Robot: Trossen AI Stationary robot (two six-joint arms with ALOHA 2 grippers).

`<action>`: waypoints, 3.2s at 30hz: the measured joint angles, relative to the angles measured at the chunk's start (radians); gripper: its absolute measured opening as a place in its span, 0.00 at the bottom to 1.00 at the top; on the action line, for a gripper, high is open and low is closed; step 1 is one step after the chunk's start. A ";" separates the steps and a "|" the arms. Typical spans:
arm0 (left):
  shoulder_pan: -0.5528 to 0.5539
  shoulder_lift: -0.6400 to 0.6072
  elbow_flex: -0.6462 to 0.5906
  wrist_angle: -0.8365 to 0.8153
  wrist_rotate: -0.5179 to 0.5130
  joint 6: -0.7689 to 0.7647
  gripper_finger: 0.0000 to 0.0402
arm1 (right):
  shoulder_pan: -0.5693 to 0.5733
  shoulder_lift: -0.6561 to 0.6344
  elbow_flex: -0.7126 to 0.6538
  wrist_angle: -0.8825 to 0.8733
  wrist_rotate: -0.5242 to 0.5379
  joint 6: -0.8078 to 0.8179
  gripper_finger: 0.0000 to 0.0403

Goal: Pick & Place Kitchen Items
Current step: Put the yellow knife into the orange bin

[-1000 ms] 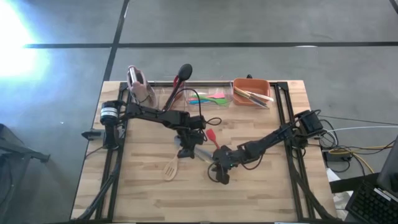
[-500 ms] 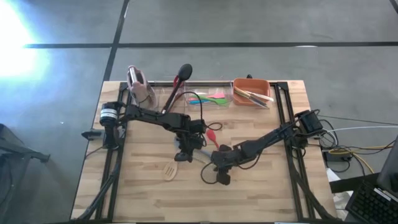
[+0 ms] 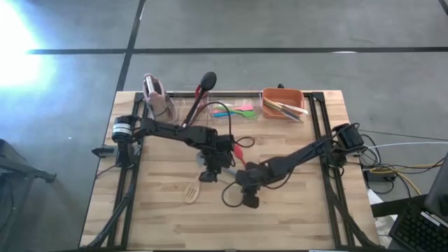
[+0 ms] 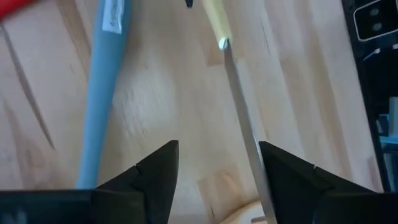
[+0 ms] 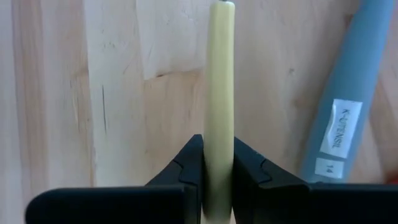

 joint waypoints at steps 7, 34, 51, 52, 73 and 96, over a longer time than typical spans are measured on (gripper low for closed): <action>-0.013 0.001 0.035 -0.044 -0.002 -0.036 0.52 | -0.016 -0.012 0.043 -0.073 0.016 -0.048 0.08; -0.022 0.011 0.025 -0.047 -0.024 -0.085 0.01 | -0.046 -0.024 0.093 -0.164 0.047 -0.090 0.08; -0.017 0.005 0.044 -0.096 -0.026 -0.032 0.09 | -0.046 -0.024 0.092 -0.189 0.018 -0.098 0.08; -0.017 0.004 0.044 -0.094 -0.031 -0.032 0.10 | -0.046 -0.024 0.092 -0.190 0.015 -0.098 0.08; -0.012 0.003 0.079 -0.098 -0.106 -0.025 0.01 | -0.048 -0.024 0.091 -0.188 0.011 -0.077 0.08; -0.008 0.007 0.076 -0.086 -0.098 -0.016 0.01 | -0.027 -0.283 0.154 -0.376 0.115 -0.072 0.59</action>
